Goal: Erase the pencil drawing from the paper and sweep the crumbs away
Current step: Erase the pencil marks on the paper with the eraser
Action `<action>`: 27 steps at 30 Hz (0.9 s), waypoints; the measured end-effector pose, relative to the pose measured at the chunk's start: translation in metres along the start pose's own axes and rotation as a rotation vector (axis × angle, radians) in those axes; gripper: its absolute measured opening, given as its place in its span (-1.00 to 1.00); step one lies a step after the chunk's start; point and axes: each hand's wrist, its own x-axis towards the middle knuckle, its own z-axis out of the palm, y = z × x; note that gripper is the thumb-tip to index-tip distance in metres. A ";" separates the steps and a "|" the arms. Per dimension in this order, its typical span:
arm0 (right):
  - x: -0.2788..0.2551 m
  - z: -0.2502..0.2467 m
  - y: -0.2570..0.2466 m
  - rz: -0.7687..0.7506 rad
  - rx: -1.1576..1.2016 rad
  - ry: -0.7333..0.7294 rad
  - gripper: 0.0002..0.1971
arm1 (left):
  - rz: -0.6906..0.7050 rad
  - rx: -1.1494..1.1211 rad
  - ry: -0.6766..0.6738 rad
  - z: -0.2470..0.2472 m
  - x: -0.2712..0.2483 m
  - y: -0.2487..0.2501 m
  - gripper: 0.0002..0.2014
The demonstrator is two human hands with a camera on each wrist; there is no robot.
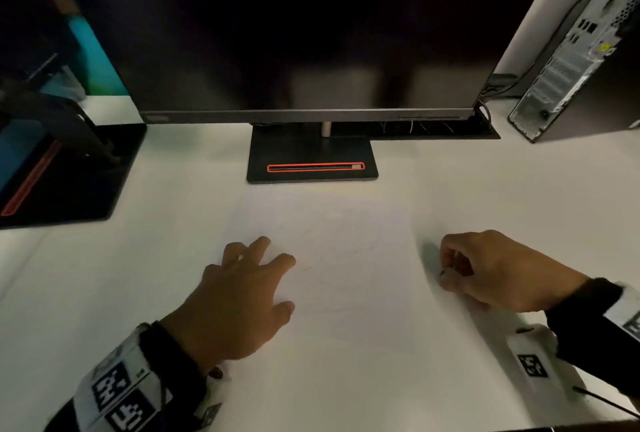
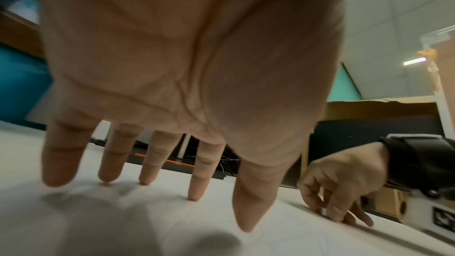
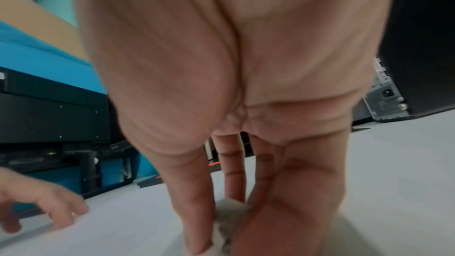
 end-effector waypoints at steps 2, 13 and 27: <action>0.000 -0.004 -0.006 -0.051 0.021 -0.012 -0.87 | 0.028 0.022 -0.019 -0.002 -0.003 -0.001 -0.43; 0.004 0.005 -0.028 -0.275 0.221 0.027 -0.81 | 0.067 0.014 0.061 -0.018 -0.012 0.033 -0.57; 0.014 0.010 -0.036 -0.313 0.276 0.124 -0.88 | 0.110 0.083 -0.151 0.018 0.006 0.044 -0.17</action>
